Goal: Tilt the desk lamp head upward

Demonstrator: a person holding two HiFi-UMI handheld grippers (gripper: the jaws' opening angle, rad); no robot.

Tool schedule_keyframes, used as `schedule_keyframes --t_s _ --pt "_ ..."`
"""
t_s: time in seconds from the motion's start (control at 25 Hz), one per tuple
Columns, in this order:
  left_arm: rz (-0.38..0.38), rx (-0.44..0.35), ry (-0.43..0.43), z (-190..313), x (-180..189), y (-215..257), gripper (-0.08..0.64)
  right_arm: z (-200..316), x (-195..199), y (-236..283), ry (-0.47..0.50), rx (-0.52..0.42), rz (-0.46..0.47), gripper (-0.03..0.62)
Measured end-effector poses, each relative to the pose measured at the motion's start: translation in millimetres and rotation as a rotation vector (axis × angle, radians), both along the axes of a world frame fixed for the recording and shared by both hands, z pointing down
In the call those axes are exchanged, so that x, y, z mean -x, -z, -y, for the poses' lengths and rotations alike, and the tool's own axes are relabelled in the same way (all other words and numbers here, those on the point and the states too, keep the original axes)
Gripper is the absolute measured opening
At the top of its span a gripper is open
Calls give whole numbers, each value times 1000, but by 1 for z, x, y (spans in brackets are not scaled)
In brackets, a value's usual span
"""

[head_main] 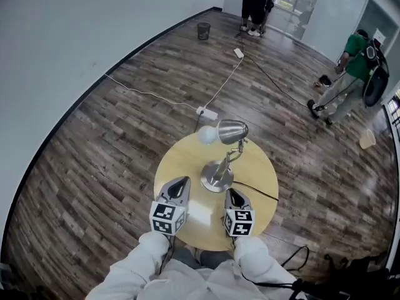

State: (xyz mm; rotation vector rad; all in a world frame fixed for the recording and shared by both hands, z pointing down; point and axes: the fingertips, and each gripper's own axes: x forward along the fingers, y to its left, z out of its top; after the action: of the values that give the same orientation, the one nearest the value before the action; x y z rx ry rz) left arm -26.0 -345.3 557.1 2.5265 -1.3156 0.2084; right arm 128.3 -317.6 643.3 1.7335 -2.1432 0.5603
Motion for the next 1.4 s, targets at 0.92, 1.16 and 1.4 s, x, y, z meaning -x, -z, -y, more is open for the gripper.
schedule_keyframes --t_s 0.92,1.16,1.4 --pt "102 188 -21 -128 -26 -26 3 -111 25 53 -114 -68 28 14" --pt "88 188 -21 -159 -24 -19 3 -134 28 77 -103 -122 38 14" --pt "93 188 -4 -209 -32 -20 3 -189 23 77 -104 -121 55 14"
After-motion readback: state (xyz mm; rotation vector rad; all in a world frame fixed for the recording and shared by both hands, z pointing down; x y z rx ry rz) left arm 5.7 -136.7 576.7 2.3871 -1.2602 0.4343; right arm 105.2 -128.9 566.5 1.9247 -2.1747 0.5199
